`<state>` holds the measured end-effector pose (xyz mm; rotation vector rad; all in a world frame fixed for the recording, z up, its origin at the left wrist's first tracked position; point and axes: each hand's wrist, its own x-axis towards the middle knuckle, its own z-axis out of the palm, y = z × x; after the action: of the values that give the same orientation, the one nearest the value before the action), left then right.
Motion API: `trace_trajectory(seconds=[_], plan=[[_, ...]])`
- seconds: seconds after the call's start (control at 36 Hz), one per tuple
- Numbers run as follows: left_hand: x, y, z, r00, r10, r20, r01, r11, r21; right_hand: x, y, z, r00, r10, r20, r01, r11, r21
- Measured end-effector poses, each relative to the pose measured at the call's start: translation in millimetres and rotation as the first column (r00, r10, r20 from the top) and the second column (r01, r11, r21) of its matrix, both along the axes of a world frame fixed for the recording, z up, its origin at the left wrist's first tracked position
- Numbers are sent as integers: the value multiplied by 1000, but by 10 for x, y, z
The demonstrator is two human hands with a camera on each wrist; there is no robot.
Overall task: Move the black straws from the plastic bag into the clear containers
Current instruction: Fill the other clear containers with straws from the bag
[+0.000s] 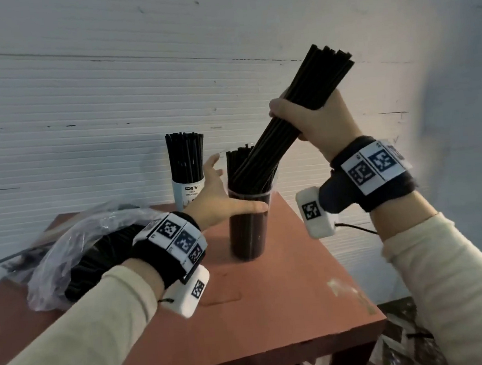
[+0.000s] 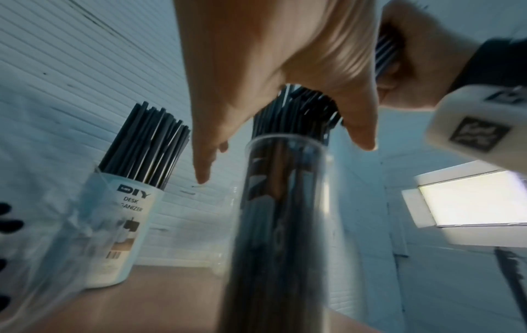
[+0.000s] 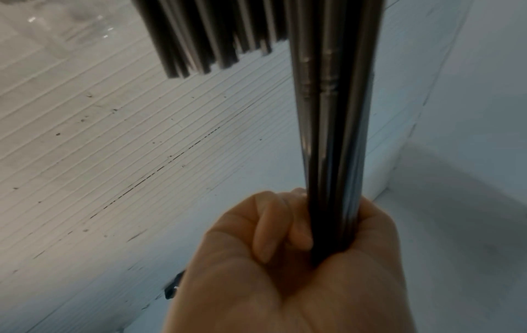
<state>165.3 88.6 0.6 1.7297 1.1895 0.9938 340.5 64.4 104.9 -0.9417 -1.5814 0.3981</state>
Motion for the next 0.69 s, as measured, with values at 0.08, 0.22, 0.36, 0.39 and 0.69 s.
trace_trajectory(seconds=[0.08, 0.22, 0.36, 0.39, 0.69], plan=[[45, 101, 33, 995, -90, -42, 90, 996, -7, 12, 141, 29, 1000, -13, 24, 13, 1000, -27], [8, 220, -9, 982, -159, -106, 164, 986, 35, 21, 285, 21, 996, -31, 82, 32, 999, -17], [-27, 252, -39, 979, -168, -117, 174, 984, 47, -43, 375, 19, 981, -27, 193, 26, 1000, 6], [-28, 254, -43, 979, -168, -114, 174, 983, 52, -62, 393, 20, 975, -25, 219, 24, 1000, 6], [-35, 286, -91, 988, -136, -76, 139, 990, 37, -90, 493, -11, 946, -12, 325, 23, 999, -30]])
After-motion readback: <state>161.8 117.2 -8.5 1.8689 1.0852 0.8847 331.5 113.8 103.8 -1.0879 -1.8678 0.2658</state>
